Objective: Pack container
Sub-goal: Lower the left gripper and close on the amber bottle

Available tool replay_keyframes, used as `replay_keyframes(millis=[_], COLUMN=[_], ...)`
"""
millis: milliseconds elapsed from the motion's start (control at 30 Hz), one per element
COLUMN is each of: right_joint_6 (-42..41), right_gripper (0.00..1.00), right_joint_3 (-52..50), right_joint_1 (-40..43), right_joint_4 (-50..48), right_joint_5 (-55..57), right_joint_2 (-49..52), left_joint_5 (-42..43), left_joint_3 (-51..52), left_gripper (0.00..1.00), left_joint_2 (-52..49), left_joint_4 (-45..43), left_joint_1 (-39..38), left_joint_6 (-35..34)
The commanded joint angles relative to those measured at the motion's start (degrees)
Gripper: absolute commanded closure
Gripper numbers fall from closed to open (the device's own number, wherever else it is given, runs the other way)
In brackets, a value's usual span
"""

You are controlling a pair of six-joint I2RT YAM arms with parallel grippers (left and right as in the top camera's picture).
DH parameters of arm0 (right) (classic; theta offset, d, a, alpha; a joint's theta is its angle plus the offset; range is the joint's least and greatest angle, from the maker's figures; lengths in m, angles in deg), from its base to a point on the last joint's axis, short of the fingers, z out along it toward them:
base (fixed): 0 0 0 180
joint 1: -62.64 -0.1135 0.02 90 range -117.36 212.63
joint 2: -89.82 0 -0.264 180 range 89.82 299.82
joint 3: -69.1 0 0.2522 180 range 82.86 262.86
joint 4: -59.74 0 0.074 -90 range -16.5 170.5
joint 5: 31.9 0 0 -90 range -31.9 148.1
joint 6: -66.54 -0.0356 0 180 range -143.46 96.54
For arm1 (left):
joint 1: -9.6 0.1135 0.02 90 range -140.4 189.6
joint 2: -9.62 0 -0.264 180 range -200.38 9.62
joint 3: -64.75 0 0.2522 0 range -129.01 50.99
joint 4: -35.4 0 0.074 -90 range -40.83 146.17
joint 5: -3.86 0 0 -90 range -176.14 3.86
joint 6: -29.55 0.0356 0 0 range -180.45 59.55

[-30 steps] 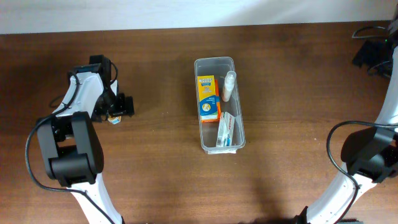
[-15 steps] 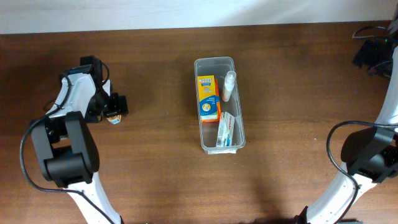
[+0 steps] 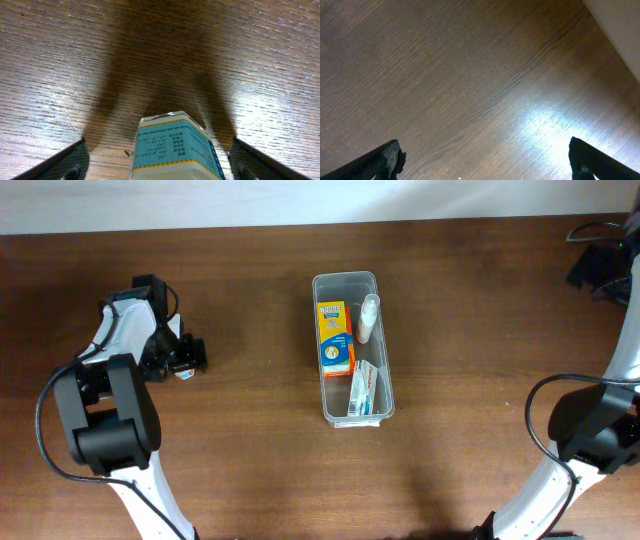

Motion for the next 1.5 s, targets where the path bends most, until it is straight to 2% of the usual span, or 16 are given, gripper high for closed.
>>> replay_keyframes(millis=[0, 267, 600, 700, 900, 1200, 1467], right_joint_6=[-0.2, -0.2, -0.2, -0.2, -0.2, -0.2, -0.2], right_gripper=[0.01, 0.02, 0.02, 0.02, 0.02, 0.02, 0.02], right_joint_3=[0.4, 0.4, 0.4, 0.4, 0.4, 0.4, 0.4], right_joint_1=[0.5, 0.5, 0.5, 0.5, 0.5, 0.5, 0.5], right_joint_4=[0.0, 0.0, 0.0, 0.0, 0.0, 0.0, 0.0], right_joint_5=[1.1, 1.1, 1.1, 1.1, 1.1, 1.1, 1.1], right_joint_2=[0.2, 0.2, 0.2, 0.2, 0.2, 0.2, 0.2], left_joint_5=[0.9, 0.9, 0.9, 0.9, 2.5, 2.9, 8.5], left_joint_3=[0.2, 0.2, 0.2, 0.2, -0.9, -8.4, -18.8], left_gripper=[0.16, 0.52, 0.54, 0.6, 0.6, 0.6, 0.6], left_joint_2=[-0.9, -0.9, -0.9, -0.9, -0.9, -0.9, -0.9], left_joint_4=[0.1, 0.1, 0.1, 0.1, 1.7, 10.7, 19.1], left_joint_1=[0.2, 0.2, 0.2, 0.2, 0.2, 0.1, -1.0], left_joint_6=[0.8, 0.7, 0.8, 0.8, 0.7, 0.8, 0.8])
